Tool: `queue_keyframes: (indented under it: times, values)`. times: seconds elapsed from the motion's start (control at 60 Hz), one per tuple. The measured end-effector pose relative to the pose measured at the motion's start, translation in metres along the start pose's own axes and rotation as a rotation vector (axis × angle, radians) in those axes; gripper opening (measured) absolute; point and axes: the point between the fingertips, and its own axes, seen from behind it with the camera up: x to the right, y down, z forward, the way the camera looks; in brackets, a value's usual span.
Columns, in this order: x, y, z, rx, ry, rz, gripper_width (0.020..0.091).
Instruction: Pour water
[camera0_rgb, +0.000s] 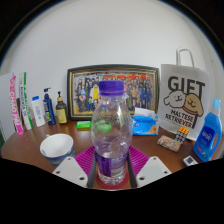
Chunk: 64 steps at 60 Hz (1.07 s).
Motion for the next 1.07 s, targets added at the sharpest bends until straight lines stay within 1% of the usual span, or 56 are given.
queue_keyframes:
  times: [0.033,0.05,0.167,0.2,0.233,0.4,0.433,0.567,0.8,1.067]
  values:
    - [0.0,0.003,-0.002,-0.025,0.005,0.0,0.0516]
    - [0.0,0.004,-0.003,-0.038,0.008,-0.001,0.0545]
    - [-0.004,0.003,-0.023,-0.115,0.036,-0.049,0.0788]
    - [-0.007,0.002,-0.033,-0.138,0.044,-0.06,0.0837]
    - [-0.011,-0.002,-0.044,-0.155,0.055,-0.062,0.0867]
    - [-0.05,-0.014,-0.117,-0.242,0.079,0.008,0.0869]
    - [-0.059,-0.016,-0.133,-0.258,0.085,0.021,0.0858]
    - [-0.08,-0.019,-0.191,-0.318,0.148,0.001,0.0858]
    - [-0.118,-0.031,-0.254,-0.332,0.16,0.006,0.0857]
    - [-0.122,-0.03,-0.274,-0.325,0.181,0.0,0.0859]
